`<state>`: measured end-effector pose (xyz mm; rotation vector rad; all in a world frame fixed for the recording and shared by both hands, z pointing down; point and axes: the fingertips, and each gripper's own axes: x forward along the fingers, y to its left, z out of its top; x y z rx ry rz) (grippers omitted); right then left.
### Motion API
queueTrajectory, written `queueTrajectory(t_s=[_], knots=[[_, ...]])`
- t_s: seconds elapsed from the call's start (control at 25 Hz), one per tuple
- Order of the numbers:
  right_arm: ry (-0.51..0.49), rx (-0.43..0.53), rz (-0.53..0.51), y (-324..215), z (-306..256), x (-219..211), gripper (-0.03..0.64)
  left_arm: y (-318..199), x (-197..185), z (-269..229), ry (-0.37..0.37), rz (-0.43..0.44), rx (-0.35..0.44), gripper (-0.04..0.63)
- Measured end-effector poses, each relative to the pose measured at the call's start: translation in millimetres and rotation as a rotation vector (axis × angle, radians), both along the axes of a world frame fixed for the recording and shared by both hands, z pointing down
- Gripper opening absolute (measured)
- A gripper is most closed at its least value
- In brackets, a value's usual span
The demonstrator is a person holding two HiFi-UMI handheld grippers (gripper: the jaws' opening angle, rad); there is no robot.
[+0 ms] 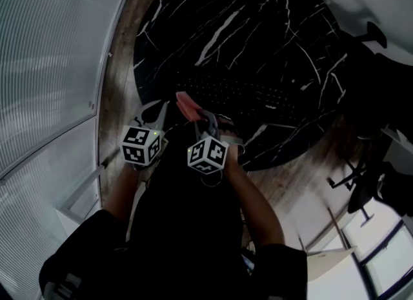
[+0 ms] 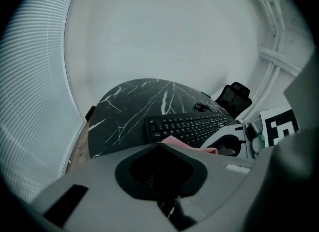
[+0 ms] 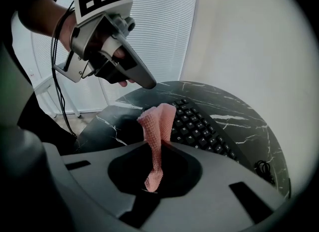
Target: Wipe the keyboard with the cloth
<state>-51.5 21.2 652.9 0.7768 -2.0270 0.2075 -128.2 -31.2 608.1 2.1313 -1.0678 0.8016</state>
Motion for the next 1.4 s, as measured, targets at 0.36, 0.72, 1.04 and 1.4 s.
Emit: queueTrajectory(t_s=[0.36, 0.72, 1.04, 1.4], knots=[[-0.027, -0.005, 0.067, 7, 0, 34, 0.006, 4, 35, -4, -0.007, 0.052, 0.009, -0.002], [-0.068, -0.019, 0.142, 12, -1, 66, 0.006, 12, 71, -8, -0.016, 0.109, 0.014, -0.002], [-0.045, 0.007, 0.156, 18, -1, 93, 0.006, 18, 101, -8, -0.027, 0.156, 0.012, -0.002], [-0.072, 0.001, 0.214, 26, -1, 128, 0.006, 25, 139, -6, -0.040, 0.209, 0.012, -0.002]])
